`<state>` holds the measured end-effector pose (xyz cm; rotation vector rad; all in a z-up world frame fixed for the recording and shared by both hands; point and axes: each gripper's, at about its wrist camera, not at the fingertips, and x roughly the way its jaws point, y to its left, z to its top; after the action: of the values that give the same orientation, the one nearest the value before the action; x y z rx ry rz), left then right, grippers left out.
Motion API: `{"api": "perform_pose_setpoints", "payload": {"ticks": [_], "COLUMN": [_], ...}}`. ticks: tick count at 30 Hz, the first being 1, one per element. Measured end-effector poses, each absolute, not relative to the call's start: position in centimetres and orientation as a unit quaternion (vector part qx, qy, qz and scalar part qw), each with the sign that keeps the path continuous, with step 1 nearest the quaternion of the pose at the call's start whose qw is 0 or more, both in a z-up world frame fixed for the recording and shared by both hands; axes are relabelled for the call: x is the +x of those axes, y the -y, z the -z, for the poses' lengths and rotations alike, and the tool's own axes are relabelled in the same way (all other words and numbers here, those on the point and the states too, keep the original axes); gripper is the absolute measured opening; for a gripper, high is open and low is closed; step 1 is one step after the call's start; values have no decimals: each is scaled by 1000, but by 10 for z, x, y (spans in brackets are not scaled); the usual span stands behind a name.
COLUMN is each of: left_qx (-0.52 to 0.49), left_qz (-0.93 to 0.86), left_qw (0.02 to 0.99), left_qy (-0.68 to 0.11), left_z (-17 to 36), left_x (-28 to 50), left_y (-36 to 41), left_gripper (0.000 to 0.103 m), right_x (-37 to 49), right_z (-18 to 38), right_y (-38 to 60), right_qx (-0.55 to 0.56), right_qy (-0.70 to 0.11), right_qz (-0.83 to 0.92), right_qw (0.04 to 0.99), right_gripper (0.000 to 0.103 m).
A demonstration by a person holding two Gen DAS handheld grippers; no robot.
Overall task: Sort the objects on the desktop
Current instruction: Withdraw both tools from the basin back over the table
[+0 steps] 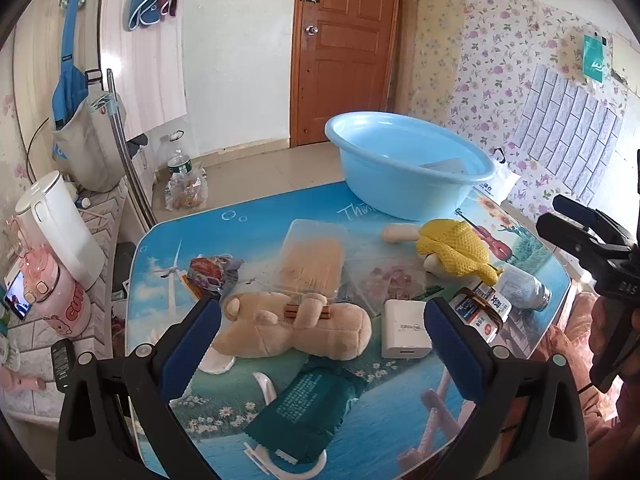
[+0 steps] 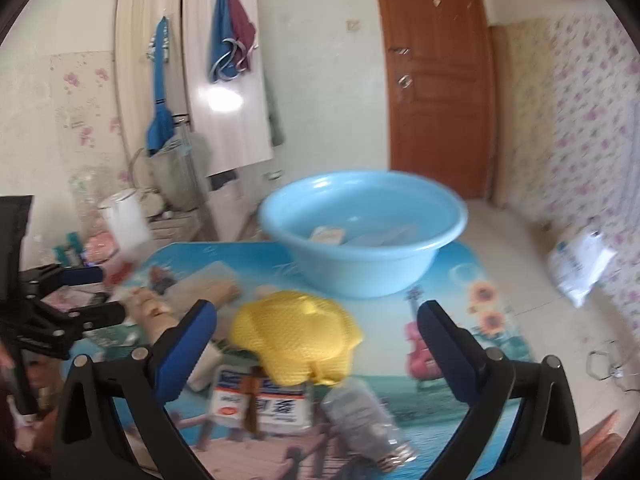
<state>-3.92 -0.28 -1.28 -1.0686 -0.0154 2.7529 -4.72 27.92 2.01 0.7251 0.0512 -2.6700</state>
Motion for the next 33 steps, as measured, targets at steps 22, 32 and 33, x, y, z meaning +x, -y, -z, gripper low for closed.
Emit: {"api": "perform_pose_setpoints", "payload": {"ticks": [22, 32, 33], "left_qx": [-371, -370, -370], "left_qz": [-923, -924, -924], "left_qw": [101, 99, 99], "left_qy": [2, 2, 1], "left_z": [33, 32, 33], "left_x": [-16, -14, -13], "left_y": [2, 3, 3], "left_gripper": [103, 103, 103], "right_x": [-52, -54, -54], "right_z": [12, 13, 13], "right_y": [-298, -309, -310], "right_qx": [359, 366, 366], "right_qy": [7, 9, 9], "right_qz": [914, 915, 916], "right_qw": [189, 167, 165], "right_gripper": [103, 103, 103]}}
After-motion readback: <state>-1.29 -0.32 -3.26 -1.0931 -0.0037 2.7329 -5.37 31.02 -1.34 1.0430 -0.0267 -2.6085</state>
